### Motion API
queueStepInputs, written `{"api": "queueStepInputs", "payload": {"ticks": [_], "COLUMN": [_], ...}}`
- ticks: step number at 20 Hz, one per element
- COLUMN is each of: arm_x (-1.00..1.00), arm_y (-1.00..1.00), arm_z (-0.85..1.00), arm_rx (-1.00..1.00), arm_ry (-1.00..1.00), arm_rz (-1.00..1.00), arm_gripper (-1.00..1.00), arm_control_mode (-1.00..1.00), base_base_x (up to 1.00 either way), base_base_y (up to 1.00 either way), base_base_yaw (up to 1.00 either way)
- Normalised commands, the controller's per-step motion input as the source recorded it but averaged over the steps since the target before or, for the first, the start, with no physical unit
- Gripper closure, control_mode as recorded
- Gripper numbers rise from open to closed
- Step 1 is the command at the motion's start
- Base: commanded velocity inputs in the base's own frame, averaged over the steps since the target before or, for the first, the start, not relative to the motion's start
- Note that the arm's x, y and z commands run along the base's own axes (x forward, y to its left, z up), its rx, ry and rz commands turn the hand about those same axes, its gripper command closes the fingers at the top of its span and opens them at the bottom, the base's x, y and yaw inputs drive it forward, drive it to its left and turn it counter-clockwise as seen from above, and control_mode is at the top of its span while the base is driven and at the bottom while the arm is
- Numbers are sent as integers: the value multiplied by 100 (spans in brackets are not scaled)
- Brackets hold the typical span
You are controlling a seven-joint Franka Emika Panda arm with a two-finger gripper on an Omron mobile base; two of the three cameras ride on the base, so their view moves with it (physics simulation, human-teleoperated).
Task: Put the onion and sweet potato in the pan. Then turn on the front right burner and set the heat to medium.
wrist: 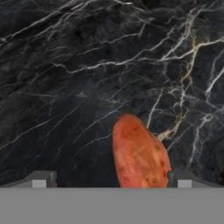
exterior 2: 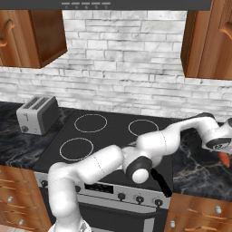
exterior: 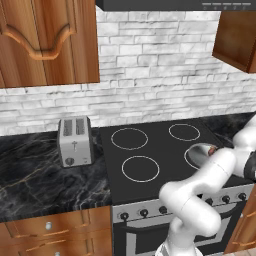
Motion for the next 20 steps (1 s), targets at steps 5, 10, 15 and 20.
{"api": "queueStepInputs", "payload": {"ticks": [5, 10, 15, 20], "arm_x": [16, 0, 0, 0], "arm_y": [-29, -33, -28, -12], "arm_z": [0, 0, 0, -2], "arm_rx": [1, 1, 2, 5], "arm_ry": [0, 0, 0, 5], "arm_rz": [0, 0, 0, 0], "arm_gripper": [-100, -100, -100, -100], "arm_control_mode": [-100, -100, -100, -100], "base_base_x": [0, 0, 0, 0], "base_base_y": [0, 0, 0, 0], "base_base_yaw": [0, 0, 0, 0]}}
